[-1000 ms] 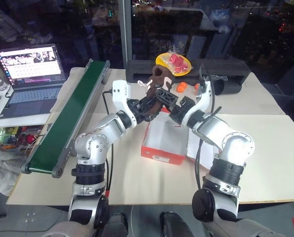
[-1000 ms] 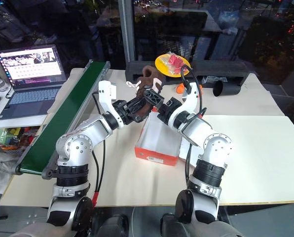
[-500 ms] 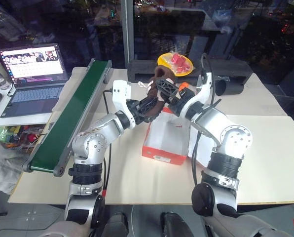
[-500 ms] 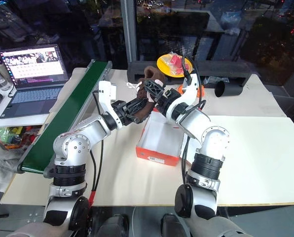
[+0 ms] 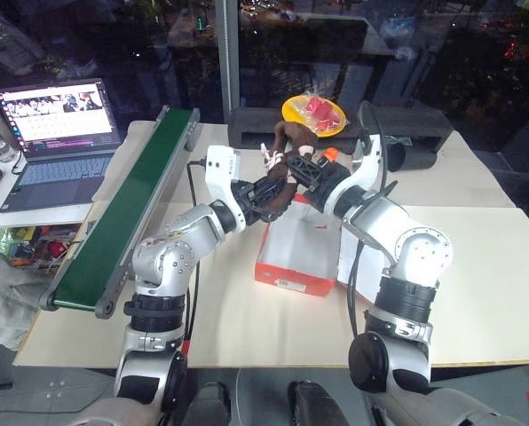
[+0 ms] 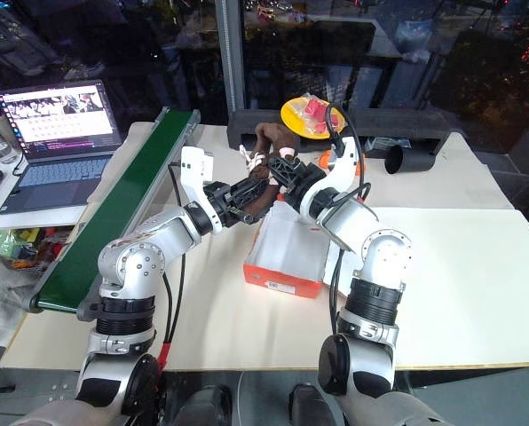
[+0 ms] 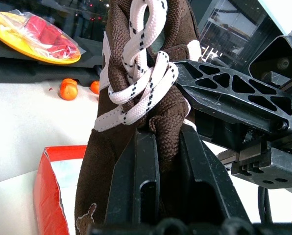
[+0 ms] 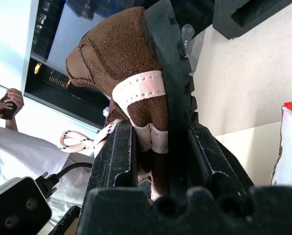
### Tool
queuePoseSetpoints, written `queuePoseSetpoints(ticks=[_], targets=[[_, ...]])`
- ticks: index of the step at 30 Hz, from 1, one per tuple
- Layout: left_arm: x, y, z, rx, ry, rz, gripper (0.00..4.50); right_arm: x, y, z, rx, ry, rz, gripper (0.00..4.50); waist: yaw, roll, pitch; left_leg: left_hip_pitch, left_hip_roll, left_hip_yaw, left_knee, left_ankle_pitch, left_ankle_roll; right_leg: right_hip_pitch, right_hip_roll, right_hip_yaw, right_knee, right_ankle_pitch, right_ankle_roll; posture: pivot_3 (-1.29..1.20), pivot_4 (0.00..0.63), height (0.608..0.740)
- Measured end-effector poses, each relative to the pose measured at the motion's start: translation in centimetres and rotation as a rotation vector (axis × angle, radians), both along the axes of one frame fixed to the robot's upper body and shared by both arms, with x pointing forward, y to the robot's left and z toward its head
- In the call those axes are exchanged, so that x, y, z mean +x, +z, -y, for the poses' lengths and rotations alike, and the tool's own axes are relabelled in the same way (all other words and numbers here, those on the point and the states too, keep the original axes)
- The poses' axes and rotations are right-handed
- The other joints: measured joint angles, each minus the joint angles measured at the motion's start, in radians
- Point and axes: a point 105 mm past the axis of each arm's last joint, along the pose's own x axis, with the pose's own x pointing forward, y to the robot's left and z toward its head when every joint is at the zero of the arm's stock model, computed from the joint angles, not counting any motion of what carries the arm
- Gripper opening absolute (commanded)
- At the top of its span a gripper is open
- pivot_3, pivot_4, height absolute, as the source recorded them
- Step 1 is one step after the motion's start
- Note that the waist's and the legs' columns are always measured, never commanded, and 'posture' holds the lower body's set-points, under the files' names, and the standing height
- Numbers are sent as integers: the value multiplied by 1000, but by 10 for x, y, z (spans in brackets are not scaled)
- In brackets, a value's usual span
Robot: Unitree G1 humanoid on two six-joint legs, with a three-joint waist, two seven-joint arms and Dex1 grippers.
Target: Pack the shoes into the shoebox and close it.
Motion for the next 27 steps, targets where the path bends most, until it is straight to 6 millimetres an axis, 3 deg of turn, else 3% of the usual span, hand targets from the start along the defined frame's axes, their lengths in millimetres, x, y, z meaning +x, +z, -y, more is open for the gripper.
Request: queuePoseSetpoints(ticks=[3,7,11,18,23,25,27], targets=[[0,-5,-2,75,9,35,2096,4,-1,5,-31,-46,-6,898,0,0,0,0,0,0,0,0,0,0,0,0,0,0,0,0,150,728],[-3,-30,-12,199,-1,36,2096,19,-14,42,-183,-230,-84,898,2,1,0,0,0,0,0,0,0,0,0,0,0,0,-1,0,150,728],[1,-36,-25,245,23,48,2096,21,-48,69,-357,-310,-234,898,2,1,1,0,0,0,-1,0,0,-1,0,0,0,-1,-1,0,150,728],[1,-36,-21,234,21,52,2096,6,-108,64,-489,-240,-460,898,-1,2,1,0,0,0,-1,0,0,-1,0,0,0,-1,-1,0,150,728],[-1,-37,-18,222,27,48,2096,2,-126,66,-546,-257,-528,898,2,2,0,0,0,0,-1,0,0,1,0,-1,-1,-1,-1,0,150,728],[-2,-35,-17,221,28,56,2138,3,-127,65,-537,-269,-531,1849,2,3,0,1,0,0,-1,0,0,1,0,-1,-1,-1,-1,0,150,728],[-2,-34,-17,220,29,59,2138,4,-129,65,-530,-286,-536,2373,2,3,-1,1,0,-1,-1,0,0,2,0,-1,0,-1,-1,0,150,728]])
